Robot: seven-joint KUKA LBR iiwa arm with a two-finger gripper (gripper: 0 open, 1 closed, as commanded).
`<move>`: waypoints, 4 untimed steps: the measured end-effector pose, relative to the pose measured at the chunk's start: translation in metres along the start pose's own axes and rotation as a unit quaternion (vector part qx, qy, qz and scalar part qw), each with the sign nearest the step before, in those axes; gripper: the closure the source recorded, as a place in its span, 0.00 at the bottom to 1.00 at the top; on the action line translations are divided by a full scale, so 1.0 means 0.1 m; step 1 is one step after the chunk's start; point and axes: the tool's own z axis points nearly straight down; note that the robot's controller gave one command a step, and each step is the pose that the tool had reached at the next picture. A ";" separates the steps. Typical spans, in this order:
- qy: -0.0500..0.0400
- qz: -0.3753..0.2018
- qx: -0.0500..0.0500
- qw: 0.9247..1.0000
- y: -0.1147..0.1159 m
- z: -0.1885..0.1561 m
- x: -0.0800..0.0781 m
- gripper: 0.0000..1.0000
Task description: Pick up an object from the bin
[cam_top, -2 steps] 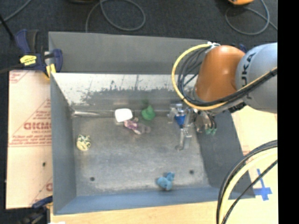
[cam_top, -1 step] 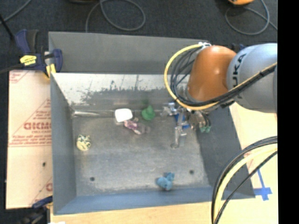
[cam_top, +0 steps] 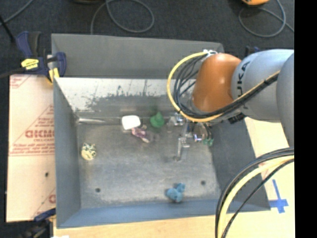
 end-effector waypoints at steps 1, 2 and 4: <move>-0.002 0.060 -0.001 0.998 0.20 -0.03 -0.10 0.00; -0.003 0.048 0.000 0.999 0.25 -0.03 -0.12 0.00; -0.005 0.139 -0.001 0.990 0.37 -0.93 -0.38 1.00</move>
Offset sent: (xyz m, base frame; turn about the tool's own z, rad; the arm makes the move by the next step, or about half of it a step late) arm 0.0232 0.0409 -0.0052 0.0660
